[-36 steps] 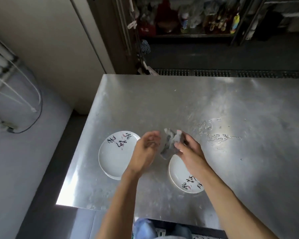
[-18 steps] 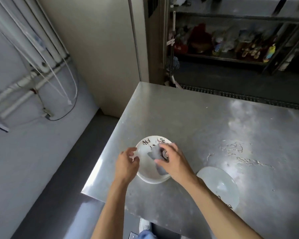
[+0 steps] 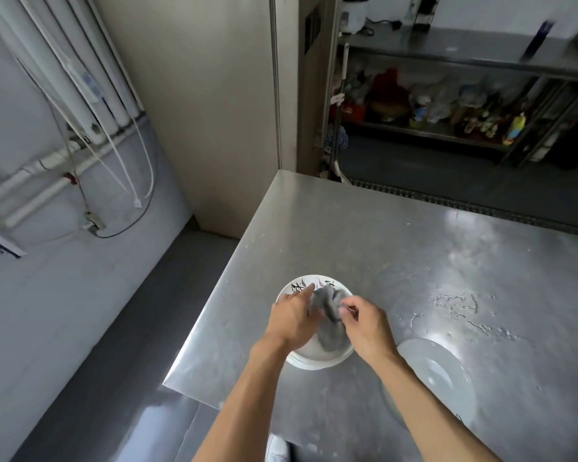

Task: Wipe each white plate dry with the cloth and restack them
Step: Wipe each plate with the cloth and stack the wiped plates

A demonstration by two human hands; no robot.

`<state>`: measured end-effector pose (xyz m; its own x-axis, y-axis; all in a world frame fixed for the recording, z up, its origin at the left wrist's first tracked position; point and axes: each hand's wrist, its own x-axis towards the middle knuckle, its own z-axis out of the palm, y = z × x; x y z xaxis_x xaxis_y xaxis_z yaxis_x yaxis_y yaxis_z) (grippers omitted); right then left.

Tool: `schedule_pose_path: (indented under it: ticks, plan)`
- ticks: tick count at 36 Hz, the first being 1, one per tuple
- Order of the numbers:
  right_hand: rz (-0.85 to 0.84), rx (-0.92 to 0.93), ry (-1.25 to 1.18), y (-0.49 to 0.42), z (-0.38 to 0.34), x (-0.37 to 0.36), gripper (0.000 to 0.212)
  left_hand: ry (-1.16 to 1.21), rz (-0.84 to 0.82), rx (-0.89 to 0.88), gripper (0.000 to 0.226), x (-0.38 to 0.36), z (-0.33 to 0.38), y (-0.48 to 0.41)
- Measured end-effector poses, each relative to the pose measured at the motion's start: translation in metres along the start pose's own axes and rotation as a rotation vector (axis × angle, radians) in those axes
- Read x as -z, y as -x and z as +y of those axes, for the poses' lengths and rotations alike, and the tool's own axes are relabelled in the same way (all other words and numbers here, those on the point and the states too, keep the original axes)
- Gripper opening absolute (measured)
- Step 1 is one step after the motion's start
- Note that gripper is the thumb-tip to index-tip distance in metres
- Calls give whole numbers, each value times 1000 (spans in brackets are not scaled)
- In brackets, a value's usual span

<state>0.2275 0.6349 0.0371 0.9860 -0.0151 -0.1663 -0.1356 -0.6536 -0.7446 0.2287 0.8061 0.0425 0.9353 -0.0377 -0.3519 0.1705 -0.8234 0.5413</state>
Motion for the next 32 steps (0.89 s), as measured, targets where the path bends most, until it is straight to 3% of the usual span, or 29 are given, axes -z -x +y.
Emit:
schedule_pose_path:
  ticks: [4, 8, 14, 18, 20, 25, 28, 29, 32]
  plan:
    - [31, 50, -215, 0, -11, 13, 13, 318, -88, 2, 75, 8, -11, -2]
    - [37, 106, -372, 1, -20, 25, 17, 432, -105, -13, 76, 16, -16, -2]
    - [-31, 60, -692, 1, -32, 20, 15, 679, -191, 20, 73, 26, -11, 5]
    - [-116, 71, -801, 1, -39, 20, 15, 915, -233, 54, 84, 35, -12, 14]
    - [-155, 81, -849, 1, -44, 21, 18, 1041, -273, 41, 77, 39, -11, 17]
    - [-123, -4, -840, -2, -52, 14, 49, 1325, -87, 2, 62, 45, -11, 20]
    - [-248, -158, -900, -1, -52, 16, 76, 1403, -67, -34, 58, 48, -12, 25]
    - [-340, -165, -861, 1, -53, 19, 74, 1435, -54, -40, 56, 50, -13, 27]
    - [-515, -113, -740, 6, -51, 19, 34, 1501, -3, -40, 54, 54, -19, 29]
